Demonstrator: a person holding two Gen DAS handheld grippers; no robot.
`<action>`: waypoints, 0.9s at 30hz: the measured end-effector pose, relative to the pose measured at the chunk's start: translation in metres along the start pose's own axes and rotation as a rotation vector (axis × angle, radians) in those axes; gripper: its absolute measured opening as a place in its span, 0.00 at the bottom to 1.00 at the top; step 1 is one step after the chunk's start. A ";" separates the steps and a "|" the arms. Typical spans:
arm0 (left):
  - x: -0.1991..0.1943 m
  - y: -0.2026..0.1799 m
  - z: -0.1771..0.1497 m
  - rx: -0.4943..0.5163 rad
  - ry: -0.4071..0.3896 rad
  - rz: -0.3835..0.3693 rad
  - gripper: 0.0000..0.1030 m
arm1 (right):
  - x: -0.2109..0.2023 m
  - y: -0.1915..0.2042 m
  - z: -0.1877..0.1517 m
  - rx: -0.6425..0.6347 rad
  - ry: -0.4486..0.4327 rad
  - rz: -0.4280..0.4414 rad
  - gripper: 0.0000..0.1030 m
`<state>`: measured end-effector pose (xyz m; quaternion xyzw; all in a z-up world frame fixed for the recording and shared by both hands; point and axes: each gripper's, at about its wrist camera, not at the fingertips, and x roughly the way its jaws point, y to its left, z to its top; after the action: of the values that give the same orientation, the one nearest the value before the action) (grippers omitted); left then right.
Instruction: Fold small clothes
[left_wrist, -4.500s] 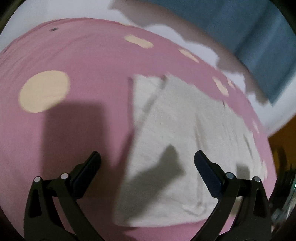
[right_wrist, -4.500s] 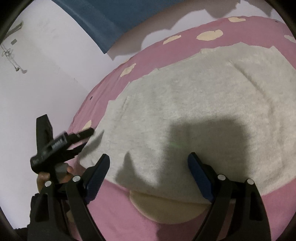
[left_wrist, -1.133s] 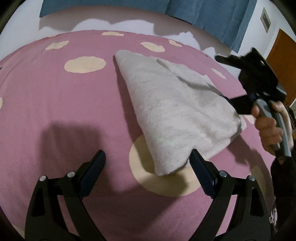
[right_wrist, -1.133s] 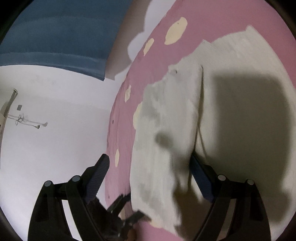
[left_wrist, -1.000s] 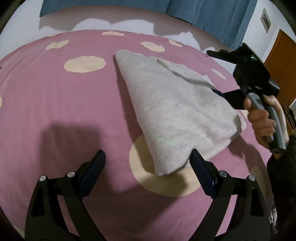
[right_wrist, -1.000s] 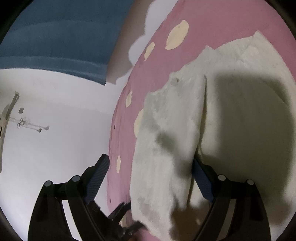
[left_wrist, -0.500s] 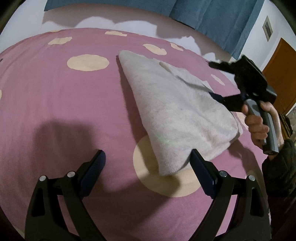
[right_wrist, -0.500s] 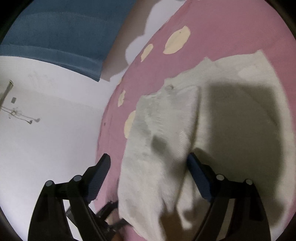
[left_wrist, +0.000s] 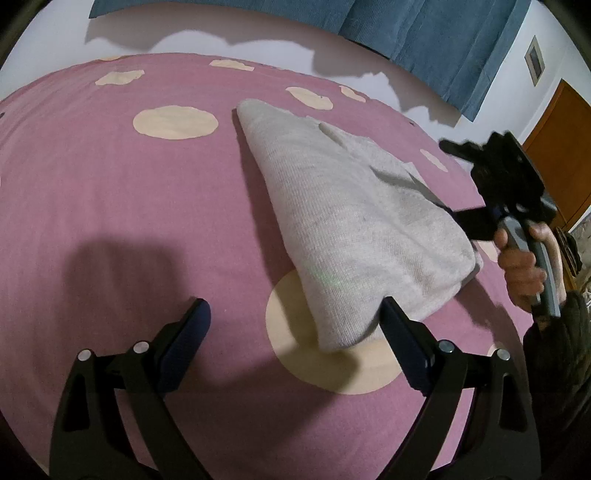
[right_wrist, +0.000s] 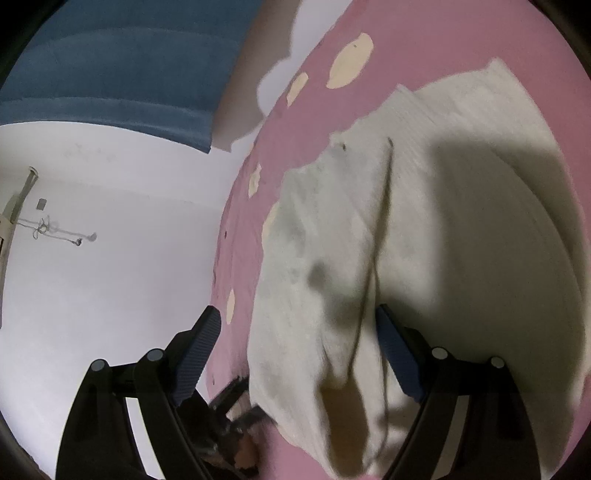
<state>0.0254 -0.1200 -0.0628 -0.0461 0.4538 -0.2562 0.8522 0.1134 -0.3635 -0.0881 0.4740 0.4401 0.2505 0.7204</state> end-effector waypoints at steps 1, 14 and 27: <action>0.000 0.000 0.000 0.002 0.000 0.001 0.89 | 0.005 0.001 0.006 0.002 0.003 -0.006 0.81; -0.001 -0.001 0.000 0.003 0.002 0.009 0.89 | 0.039 -0.002 0.034 -0.024 0.034 -0.145 0.31; -0.001 -0.005 0.003 0.013 0.005 0.024 0.89 | 0.015 0.012 0.028 -0.110 -0.056 -0.212 0.09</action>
<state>0.0252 -0.1244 -0.0590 -0.0345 0.4549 -0.2491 0.8543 0.1458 -0.3591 -0.0785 0.3912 0.4529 0.1833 0.7799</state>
